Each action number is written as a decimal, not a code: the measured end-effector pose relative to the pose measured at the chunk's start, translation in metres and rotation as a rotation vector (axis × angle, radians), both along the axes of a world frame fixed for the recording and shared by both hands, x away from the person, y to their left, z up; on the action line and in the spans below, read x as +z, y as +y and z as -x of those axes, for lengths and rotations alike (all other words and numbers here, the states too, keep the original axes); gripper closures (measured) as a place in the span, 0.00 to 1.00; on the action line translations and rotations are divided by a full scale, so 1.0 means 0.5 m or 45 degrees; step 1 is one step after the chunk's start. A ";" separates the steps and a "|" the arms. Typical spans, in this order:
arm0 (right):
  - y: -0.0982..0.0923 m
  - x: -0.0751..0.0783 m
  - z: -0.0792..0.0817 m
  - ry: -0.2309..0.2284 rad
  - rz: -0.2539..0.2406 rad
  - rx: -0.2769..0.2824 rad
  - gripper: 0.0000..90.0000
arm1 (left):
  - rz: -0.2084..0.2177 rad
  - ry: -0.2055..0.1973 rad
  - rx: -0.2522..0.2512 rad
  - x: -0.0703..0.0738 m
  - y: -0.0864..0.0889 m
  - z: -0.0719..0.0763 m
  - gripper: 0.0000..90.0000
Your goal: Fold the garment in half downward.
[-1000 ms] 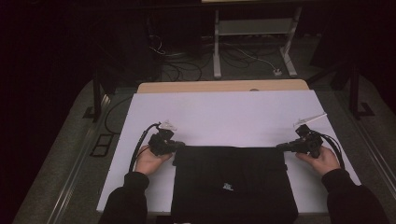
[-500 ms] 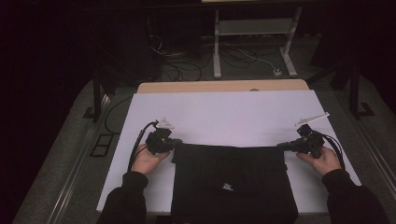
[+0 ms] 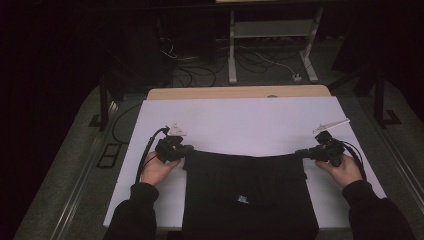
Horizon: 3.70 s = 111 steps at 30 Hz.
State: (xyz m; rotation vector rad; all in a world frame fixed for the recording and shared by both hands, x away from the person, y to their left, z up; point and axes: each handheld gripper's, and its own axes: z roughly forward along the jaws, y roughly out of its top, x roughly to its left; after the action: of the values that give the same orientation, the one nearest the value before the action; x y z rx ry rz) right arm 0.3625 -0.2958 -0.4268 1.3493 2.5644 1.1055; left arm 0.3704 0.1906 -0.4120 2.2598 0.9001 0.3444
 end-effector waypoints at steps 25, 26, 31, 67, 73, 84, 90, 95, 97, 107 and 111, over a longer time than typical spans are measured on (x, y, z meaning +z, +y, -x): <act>0.005 0.023 -0.078 -0.018 0.035 -0.079 0.97 | 0.019 0.000 0.083 0.029 -0.008 -0.075 0.97; 0.005 0.025 -0.080 -0.020 0.035 -0.083 0.97 | 0.018 0.000 0.085 0.030 -0.008 -0.078 0.97; 0.002 0.031 -0.087 -0.024 0.031 -0.098 0.97 | 0.023 -0.003 0.099 0.030 -0.008 -0.088 0.97; 0.001 0.114 -0.175 -0.126 0.059 -0.150 0.97 | -0.029 -0.061 0.117 0.125 -0.035 -0.174 0.97; 0.002 0.131 -0.189 -0.151 0.046 -0.157 0.97 | -0.059 -0.069 0.113 0.145 -0.038 -0.185 0.97; 0.006 0.147 -0.212 -0.171 0.048 -0.166 0.97 | -0.070 -0.087 0.122 0.158 -0.042 -0.195 0.97; 0.010 0.154 -0.219 -0.185 0.048 -0.165 0.96 | -0.078 -0.098 0.123 0.161 -0.042 -0.199 0.97; 0.011 0.153 -0.221 -0.195 0.038 -0.172 0.96 | -0.074 -0.096 0.132 0.164 -0.039 -0.204 0.97; 0.012 0.151 -0.221 -0.204 0.048 -0.172 0.96 | -0.079 -0.098 0.130 0.164 -0.039 -0.205 0.97; 0.011 0.137 -0.231 -0.189 0.028 -0.171 0.96 | -0.090 -0.087 0.130 0.150 -0.043 -0.214 0.97; 0.011 0.127 -0.237 -0.172 0.021 -0.165 0.96 | -0.101 -0.070 0.129 0.138 -0.046 -0.220 0.97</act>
State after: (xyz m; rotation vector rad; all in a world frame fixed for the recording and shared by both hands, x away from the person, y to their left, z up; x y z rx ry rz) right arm 0.4810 -0.2904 -0.3635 1.3643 2.3511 1.1101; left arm 0.4805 0.1675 -0.3428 2.2696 0.9905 0.4935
